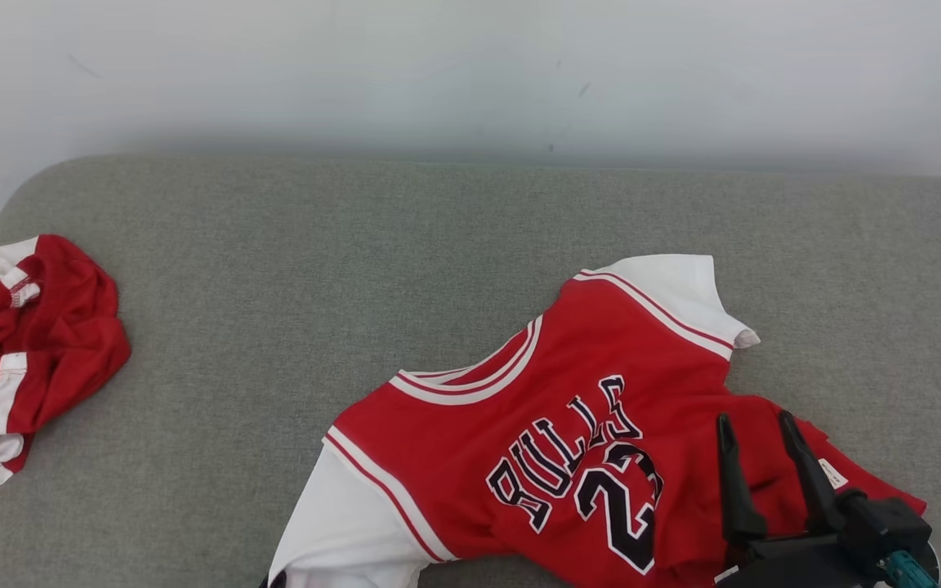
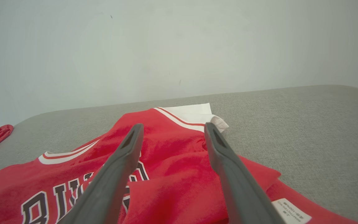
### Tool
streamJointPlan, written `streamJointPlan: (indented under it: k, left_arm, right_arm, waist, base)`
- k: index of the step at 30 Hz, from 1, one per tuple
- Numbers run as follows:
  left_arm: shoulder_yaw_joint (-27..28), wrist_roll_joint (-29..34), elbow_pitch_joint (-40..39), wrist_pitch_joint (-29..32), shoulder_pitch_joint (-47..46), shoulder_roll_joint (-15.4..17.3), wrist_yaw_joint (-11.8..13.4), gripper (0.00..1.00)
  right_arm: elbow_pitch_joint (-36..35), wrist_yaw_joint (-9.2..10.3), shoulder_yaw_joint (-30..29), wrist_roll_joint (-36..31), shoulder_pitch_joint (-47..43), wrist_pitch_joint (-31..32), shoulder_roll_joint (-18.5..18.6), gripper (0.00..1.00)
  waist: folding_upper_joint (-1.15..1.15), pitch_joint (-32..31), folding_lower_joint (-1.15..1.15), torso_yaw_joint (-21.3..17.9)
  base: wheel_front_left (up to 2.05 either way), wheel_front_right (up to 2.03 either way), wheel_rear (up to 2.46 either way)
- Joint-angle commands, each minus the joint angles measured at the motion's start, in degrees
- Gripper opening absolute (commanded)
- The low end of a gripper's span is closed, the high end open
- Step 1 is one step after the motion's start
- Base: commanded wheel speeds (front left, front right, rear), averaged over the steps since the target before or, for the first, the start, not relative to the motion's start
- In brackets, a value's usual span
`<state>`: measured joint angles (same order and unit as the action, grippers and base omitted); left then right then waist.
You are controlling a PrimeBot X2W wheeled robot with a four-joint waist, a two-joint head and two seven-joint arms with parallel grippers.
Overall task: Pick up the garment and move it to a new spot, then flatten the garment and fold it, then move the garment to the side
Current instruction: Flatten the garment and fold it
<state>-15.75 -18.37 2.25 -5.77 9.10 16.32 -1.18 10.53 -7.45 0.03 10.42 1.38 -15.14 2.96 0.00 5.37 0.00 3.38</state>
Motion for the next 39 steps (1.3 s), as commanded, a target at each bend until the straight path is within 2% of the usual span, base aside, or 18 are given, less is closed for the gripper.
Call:
streamJointPlan:
  k: [1, 6, 7, 8, 13, 20, 24, 29, 39]
  left_arm:
    - [0.24, -0.77, 0.30, 0.15, 0.56, -0.37, 0.07, 0.00]
    - [0.54, -1.68, 2.58, -0.40, 1.14, -0.67, 0.34, 0.00]
    - [0.60, -1.58, 2.60, -1.11, 0.55, -0.96, 0.52, 0.60]
    - [0.65, -1.77, 2.45, -1.94, -0.05, -1.30, 0.49, 1.00]
    - [1.35, -1.59, 0.18, -6.64, -3.47, -1.91, -0.47, 1.00]
    - [2.78, 3.70, -2.12, -9.20, -5.91, -0.37, 1.23, 1.00]
    - [4.55, 6.25, -2.41, -9.46, -7.42, -0.94, 1.51, 1.00]
    - [8.30, 7.19, -1.92, -9.49, -6.25, -3.28, 0.64, 1.00]
    - [12.14, 8.81, -0.25, -9.50, -5.63, -7.57, -2.46, 1.00]
  right_arm:
    - [0.17, -0.08, -0.02, -0.05, 0.57, -0.08, -0.07, 1.00]
    - [0.49, -0.08, -0.56, 0.07, 0.35, -0.08, -0.01, 1.00]
    - [0.41, -0.08, -0.68, 0.03, 0.19, -0.08, 0.06, 1.00]
    - [0.37, -0.08, -0.86, 0.00, 0.00, -0.08, 0.14, 1.00]
    - [0.33, -0.08, -1.04, -0.36, -0.27, -0.08, 0.37, 1.00]
    - [1.08, -0.08, -2.93, -0.62, -0.55, -0.08, 0.61, 1.00]
    - [2.60, -0.08, -5.50, -1.04, -1.93, -0.08, 0.58, 1.00]
    - [7.37, -0.08, -8.89, -1.96, -2.93, -0.08, 0.42, 1.00]
    - [21.41, -0.08, -7.73, -1.30, 1.86, -0.09, 1.36, 1.00]
  waist:
    - [0.00, 0.24, 0.00, -0.63]
    - [0.00, -0.04, 0.00, -2.13]
    - [0.00, -0.13, 0.00, -2.31]
    - [0.00, -0.26, 0.00, -2.46]
    - [0.00, -0.85, 0.00, -3.61]
    - [0.00, -0.95, 0.00, -6.16]
    - [0.00, -0.91, 0.00, -7.16]
    - [0.00, -1.00, 0.00, -7.90]
    - [0.00, -1.56, 0.00, -6.73]
  base:
    - [0.00, 0.00, 0.00]
    - [0.00, 0.00, 0.00]
    - [0.00, 0.00, 0.00]
    - [0.00, 0.00, 0.00]
    - [0.00, 0.00, 0.00]
    - [0.00, 0.00, 0.00]
    - [0.00, 0.00, 0.00]
    - [0.00, 0.00, 0.00]
    - [0.00, 0.00, 0.00]
